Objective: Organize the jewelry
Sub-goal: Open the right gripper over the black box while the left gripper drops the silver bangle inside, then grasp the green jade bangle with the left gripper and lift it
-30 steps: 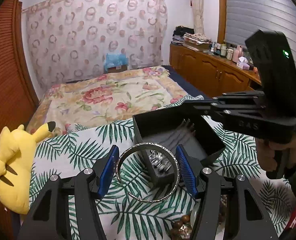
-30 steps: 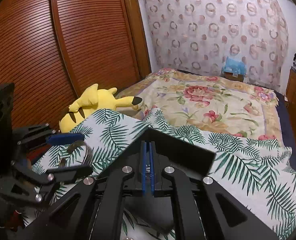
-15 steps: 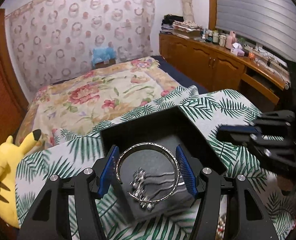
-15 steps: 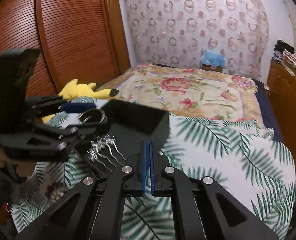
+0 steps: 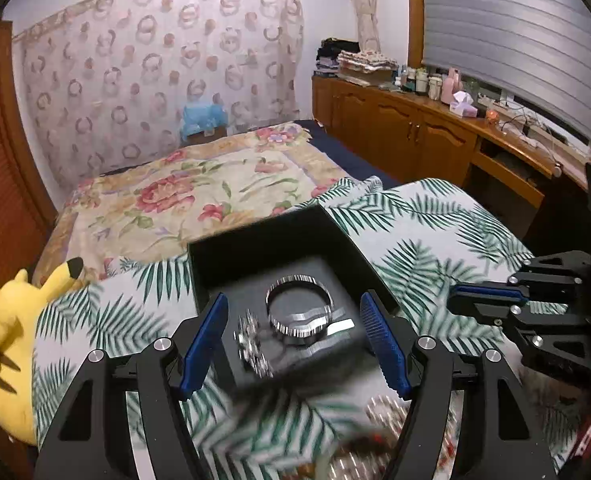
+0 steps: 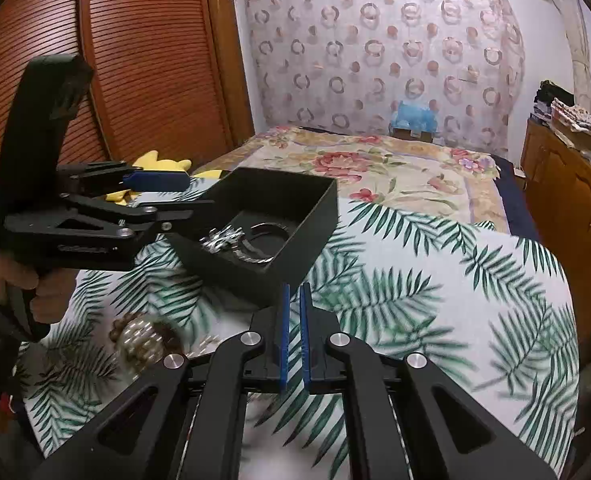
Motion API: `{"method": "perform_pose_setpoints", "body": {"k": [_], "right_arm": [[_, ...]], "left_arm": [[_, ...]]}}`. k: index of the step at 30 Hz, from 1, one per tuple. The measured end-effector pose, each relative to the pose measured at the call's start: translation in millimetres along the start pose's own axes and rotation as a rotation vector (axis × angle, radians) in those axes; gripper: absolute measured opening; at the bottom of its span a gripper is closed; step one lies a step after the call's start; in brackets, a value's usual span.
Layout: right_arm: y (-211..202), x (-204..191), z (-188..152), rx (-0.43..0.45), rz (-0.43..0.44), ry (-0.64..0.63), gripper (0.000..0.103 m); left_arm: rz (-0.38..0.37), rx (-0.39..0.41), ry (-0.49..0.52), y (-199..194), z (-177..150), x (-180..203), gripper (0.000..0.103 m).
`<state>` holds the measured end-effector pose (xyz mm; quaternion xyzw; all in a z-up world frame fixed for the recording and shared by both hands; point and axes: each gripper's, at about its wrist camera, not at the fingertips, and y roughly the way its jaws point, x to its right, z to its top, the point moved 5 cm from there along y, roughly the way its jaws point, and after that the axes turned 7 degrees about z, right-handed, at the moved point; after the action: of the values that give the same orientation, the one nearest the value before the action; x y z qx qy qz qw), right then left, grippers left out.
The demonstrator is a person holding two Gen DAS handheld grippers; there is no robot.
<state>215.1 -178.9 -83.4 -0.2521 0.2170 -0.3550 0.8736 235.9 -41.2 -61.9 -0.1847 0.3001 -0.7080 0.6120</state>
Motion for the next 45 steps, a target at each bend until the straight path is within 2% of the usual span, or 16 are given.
{"method": "perform_pose_setpoints", "body": {"k": [4, 8, 13, 15, 17, 20, 27, 37, 45], "right_arm": [[-11, -15, -18, 0.0, -0.013, -0.005, 0.007], [-20, -28, -37, -0.004, -0.019, 0.003, 0.02], [-34, -38, -58, -0.003, -0.027, 0.016, 0.022], [-37, -40, -65, -0.008, -0.03, 0.027, 0.034], [-40, -43, -72, -0.01, -0.042, 0.024, 0.039], [-43, -43, -81, -0.018, -0.074, 0.036, 0.051], [-40, -50, -101, -0.049, -0.072, 0.033, 0.052], [-40, -59, -104, -0.036, -0.089, -0.012, 0.052], [-40, -58, -104, -0.034, -0.08, 0.004, 0.052]], "left_arm": [[-0.002, 0.005, -0.007, -22, -23, 4, 0.067], [0.0, 0.002, -0.008, -39, -47, 8, 0.067], [0.006, -0.022, -0.03, -54, -76, 9, 0.067], [0.001, -0.031, -0.038, -57, -84, 9, 0.068], [-0.003, -0.036, -0.044, -61, -91, 10, 0.075], [-0.016, -0.055, -0.045, -60, -102, 14, 0.076], [-0.021, -0.107, -0.012, -41, -114, 29, 0.077], [0.016, -0.139, 0.103, -16, -106, 49, 0.08], [0.045, -0.159, 0.152, -7, -104, 51, 0.08]]}}
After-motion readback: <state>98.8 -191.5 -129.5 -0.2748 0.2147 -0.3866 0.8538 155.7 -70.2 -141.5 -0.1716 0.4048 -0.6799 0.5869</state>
